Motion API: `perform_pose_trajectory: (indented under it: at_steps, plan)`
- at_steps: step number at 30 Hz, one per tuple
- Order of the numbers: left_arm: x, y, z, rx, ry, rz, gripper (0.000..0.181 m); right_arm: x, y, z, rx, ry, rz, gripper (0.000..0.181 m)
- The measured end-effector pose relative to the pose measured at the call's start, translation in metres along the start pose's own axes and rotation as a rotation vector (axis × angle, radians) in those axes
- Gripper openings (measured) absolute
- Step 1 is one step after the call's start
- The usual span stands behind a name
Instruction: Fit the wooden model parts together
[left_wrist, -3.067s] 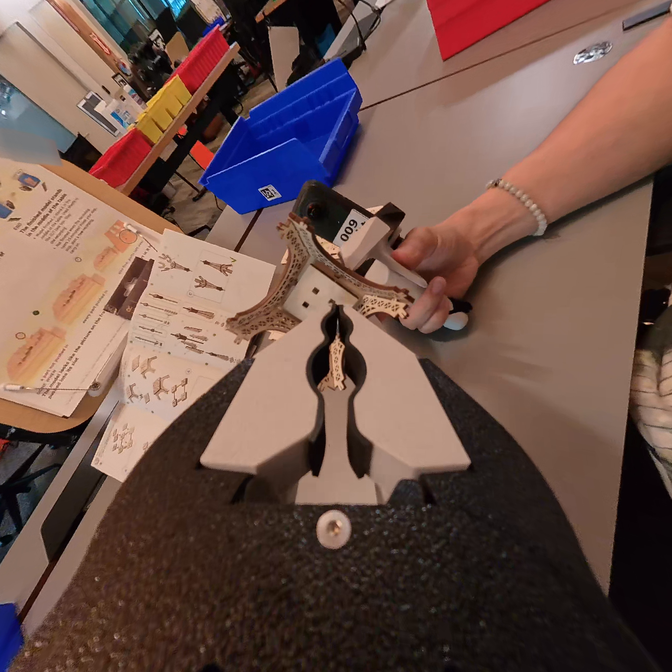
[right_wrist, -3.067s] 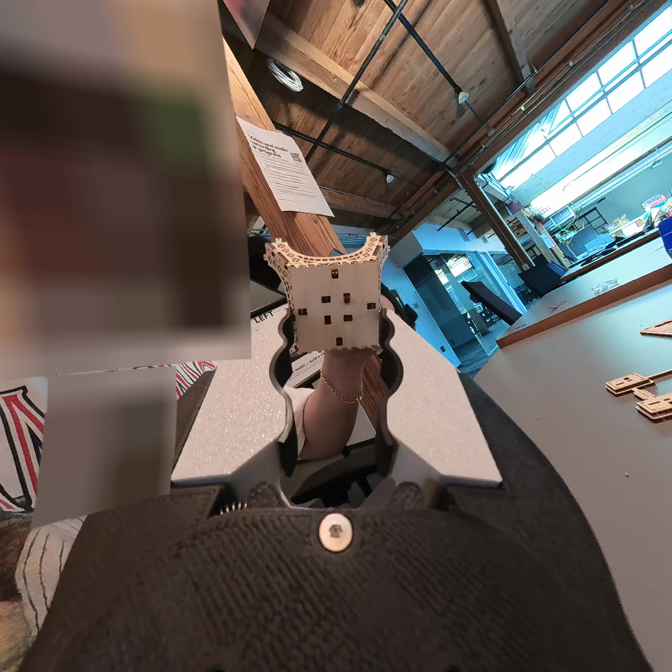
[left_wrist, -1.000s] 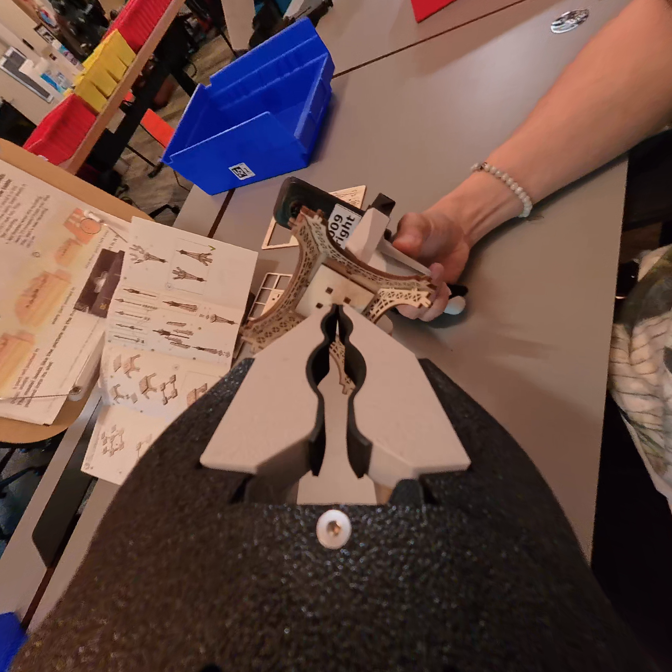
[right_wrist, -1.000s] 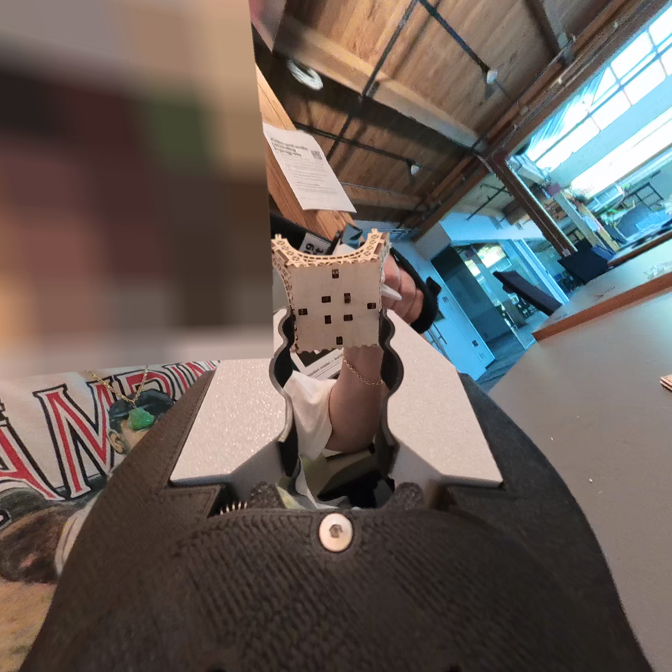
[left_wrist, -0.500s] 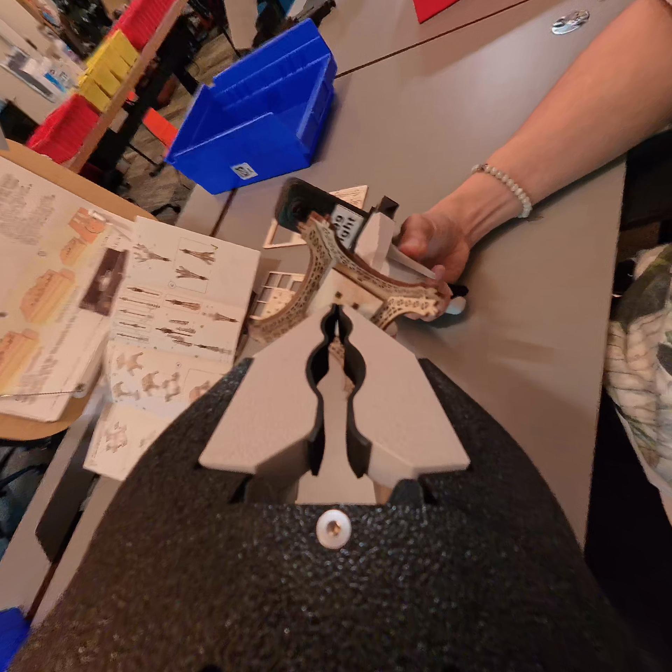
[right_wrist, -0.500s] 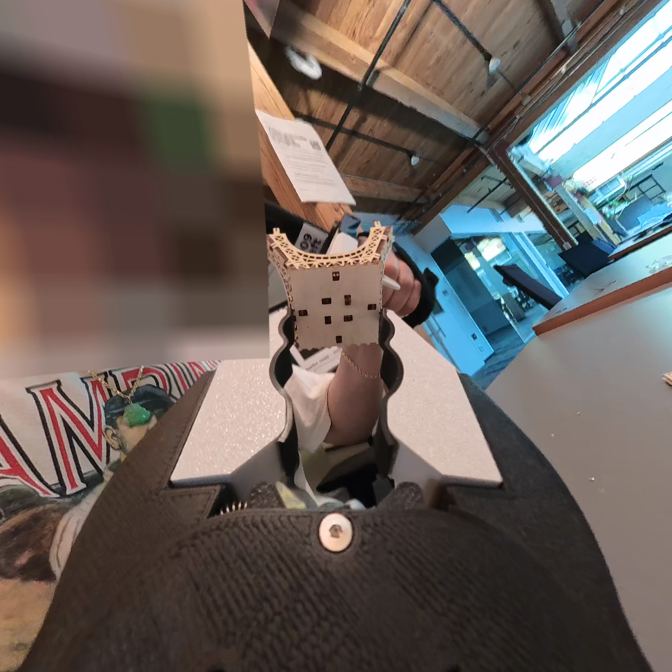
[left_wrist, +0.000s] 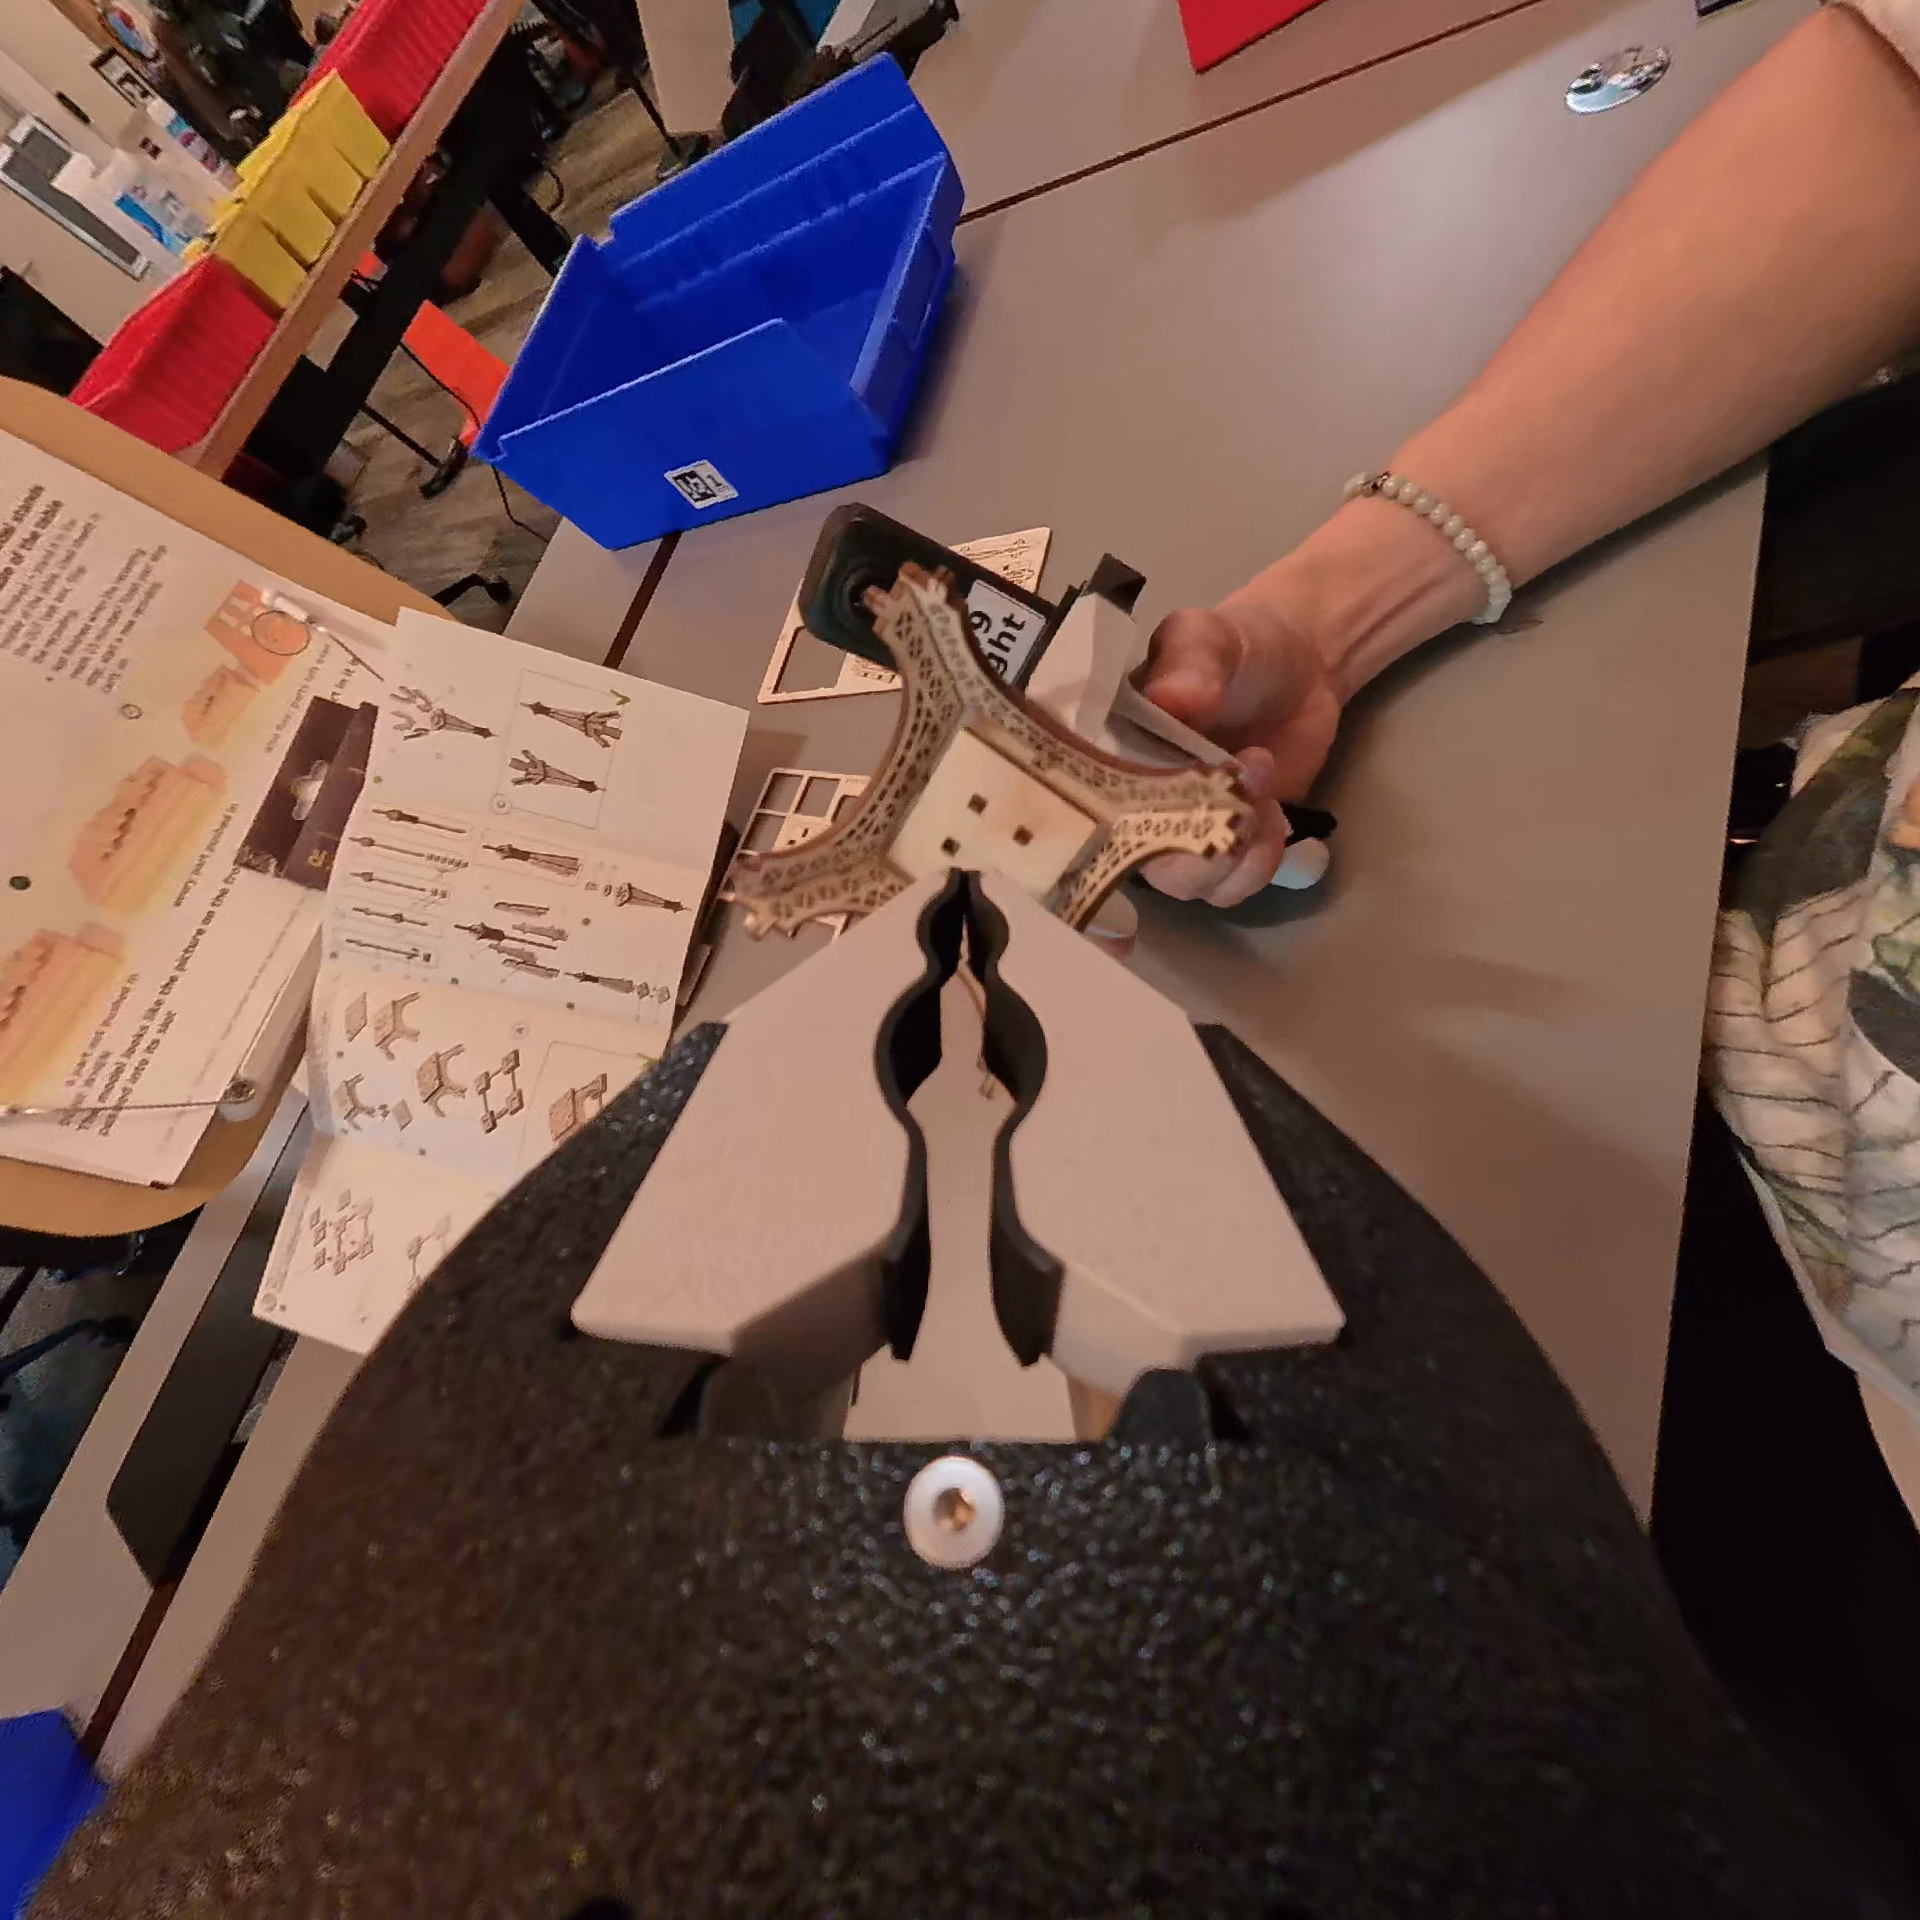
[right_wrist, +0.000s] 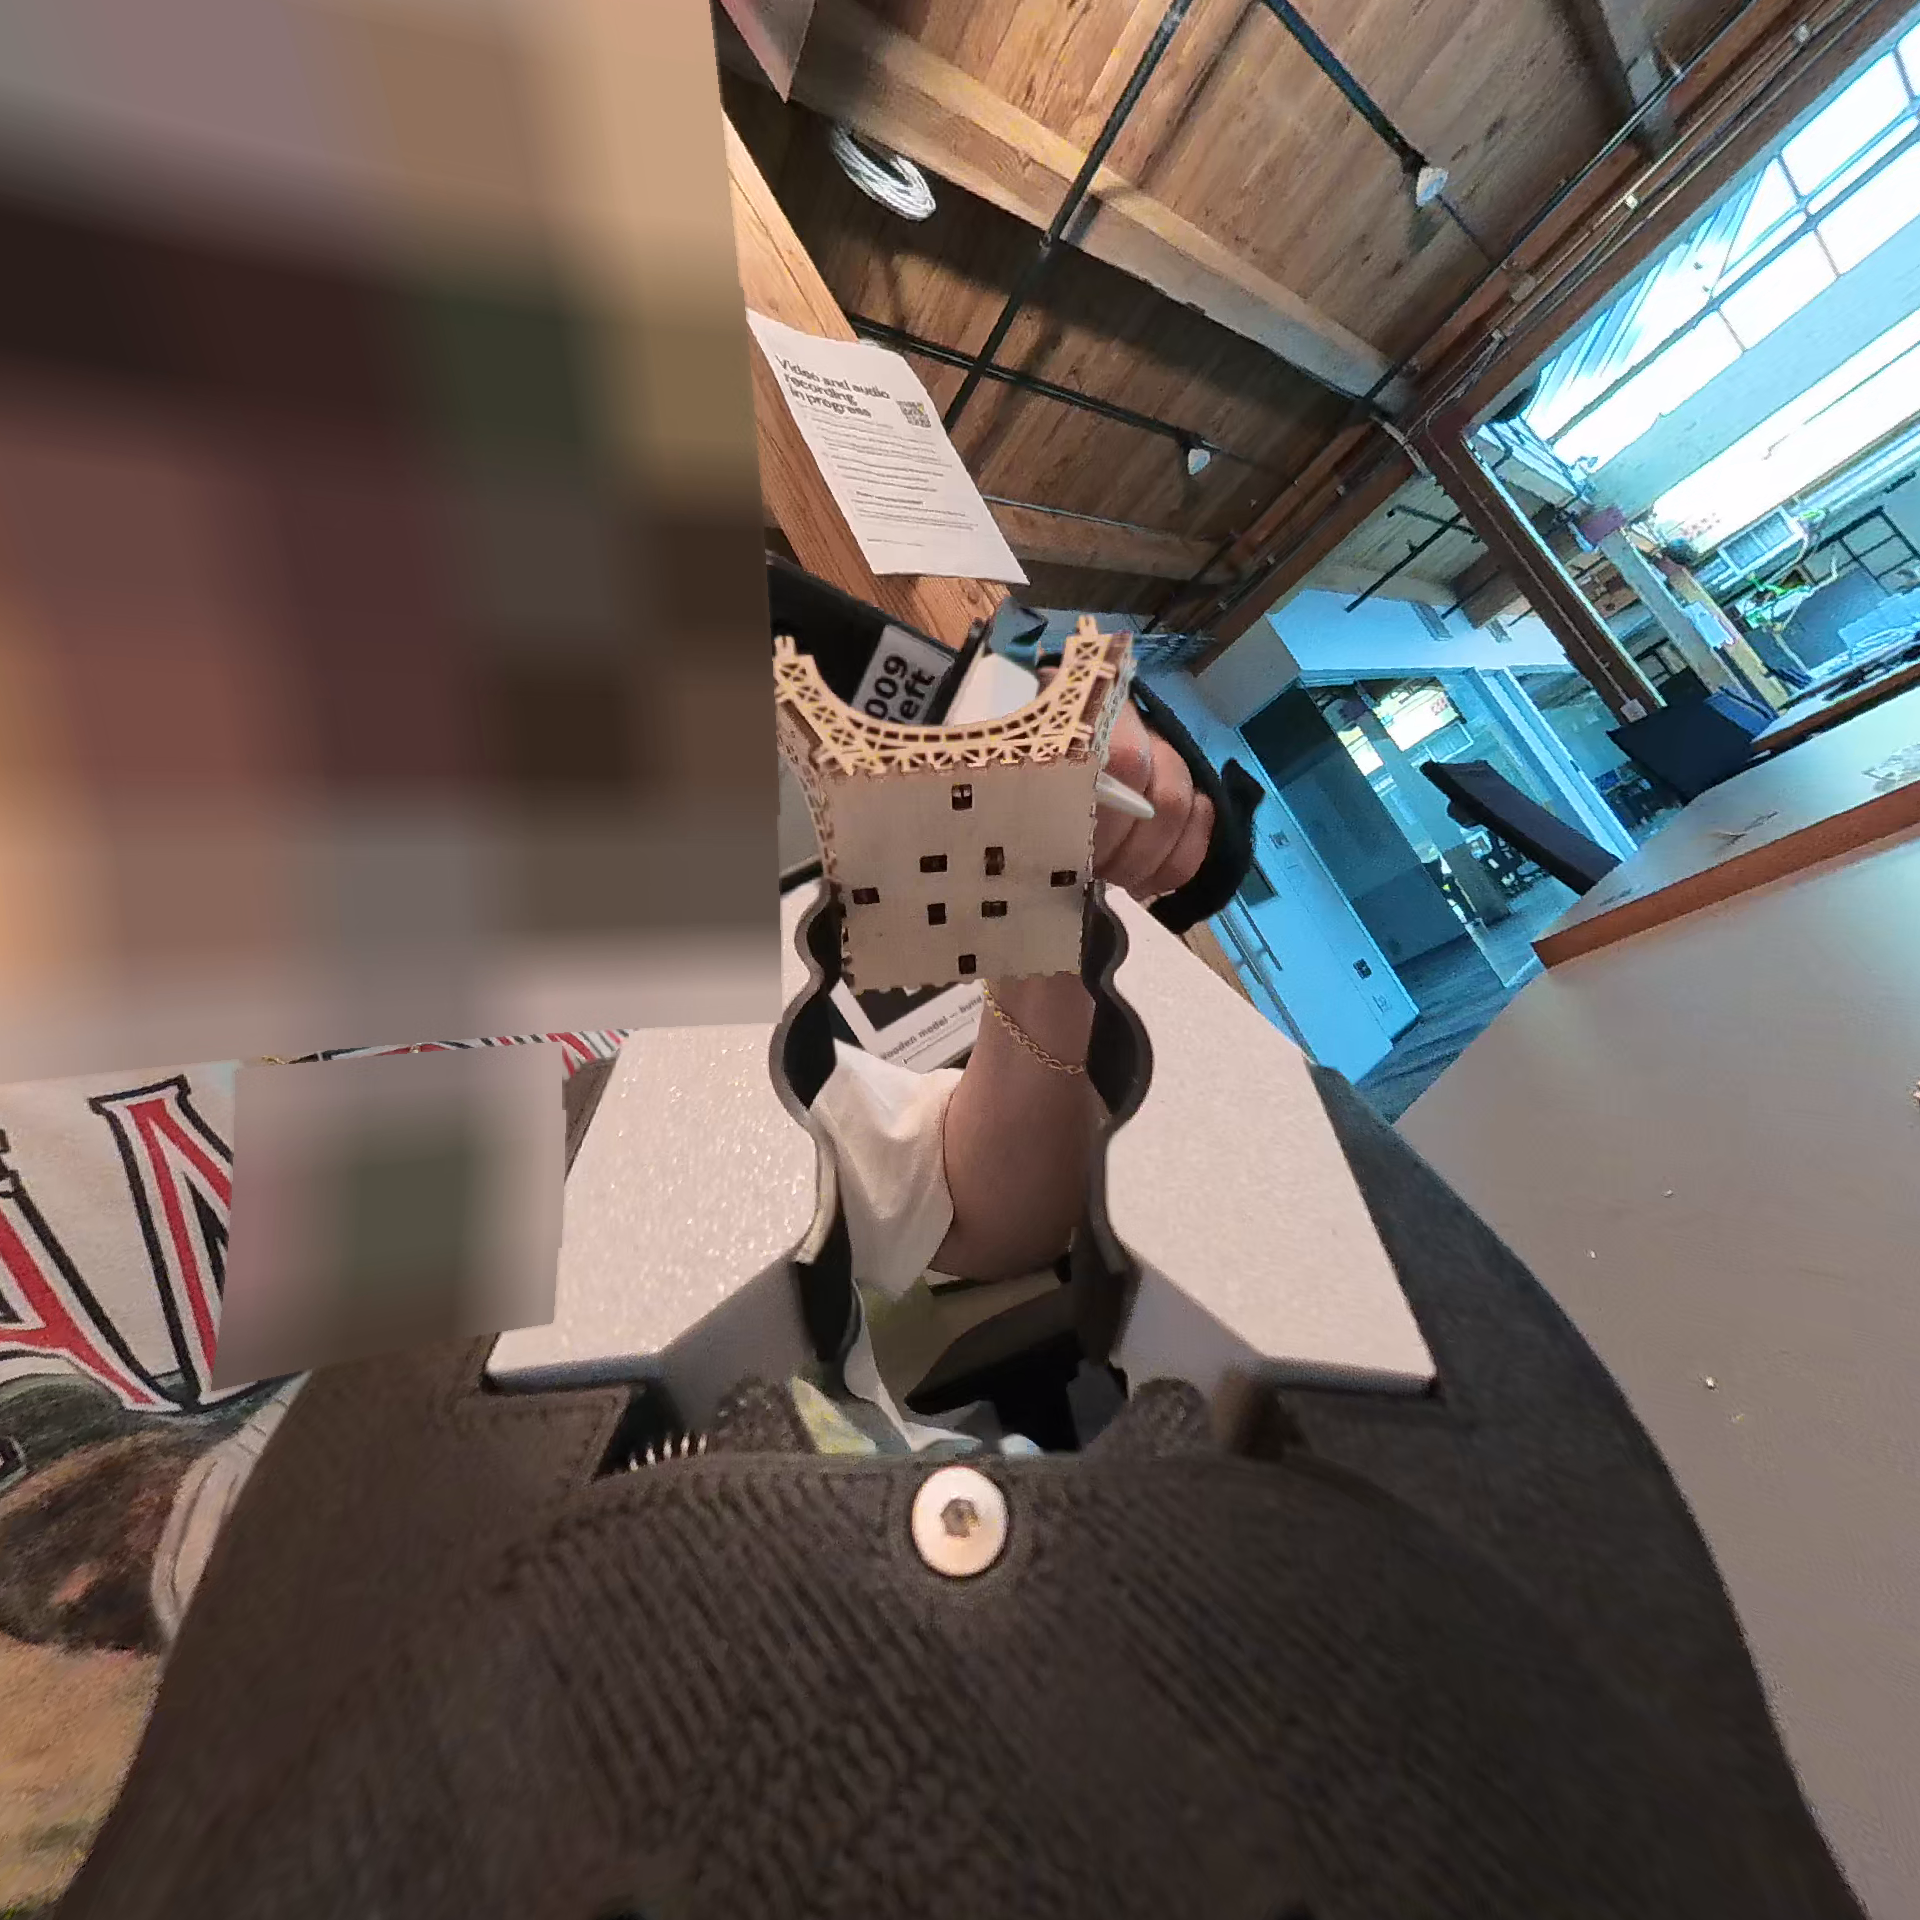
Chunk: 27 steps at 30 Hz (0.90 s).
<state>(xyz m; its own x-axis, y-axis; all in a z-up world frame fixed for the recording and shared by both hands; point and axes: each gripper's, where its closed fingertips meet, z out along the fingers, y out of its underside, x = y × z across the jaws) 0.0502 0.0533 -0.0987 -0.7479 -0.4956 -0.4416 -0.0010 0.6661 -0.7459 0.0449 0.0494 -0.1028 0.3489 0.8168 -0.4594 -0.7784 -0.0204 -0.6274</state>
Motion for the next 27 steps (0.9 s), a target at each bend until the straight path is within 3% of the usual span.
perform_pose_trajectory:
  at_steps: [1, 13, 17, 19, 24, 27]
  plan:
    - [-0.002, 0.001, -0.002, -0.003, -0.007, -0.003, 0.000, -0.001, -0.002, -0.001, 0.012, -0.006, 0.004, 0.045]
    - [0.001, -0.005, -0.001, 0.024, -0.009, -0.023, 0.000, -0.008, -0.002, -0.002, 0.017, -0.059, 0.013, 0.045]
    - [-0.009, -0.001, -0.004, 0.025, -0.083, -0.045, 0.000, -0.003, -0.004, -0.002, 0.017, -0.009, -0.014, 0.045]
    - [-0.018, 0.005, -0.012, 0.045, -0.152, -0.086, 0.000, 0.008, -0.006, -0.002, -0.058, 0.151, -0.166, 0.045]
    - [-0.019, 0.044, -0.010, 0.074, -0.197, -0.316, 0.000, 0.029, -0.020, -0.020, -0.465, 0.701, -0.823, 0.045]
    - [-0.018, 0.065, -0.001, 0.050, -0.206, -0.371, 0.000, 0.040, -0.022, -0.038, -0.598, 0.891, -0.920, 0.046]
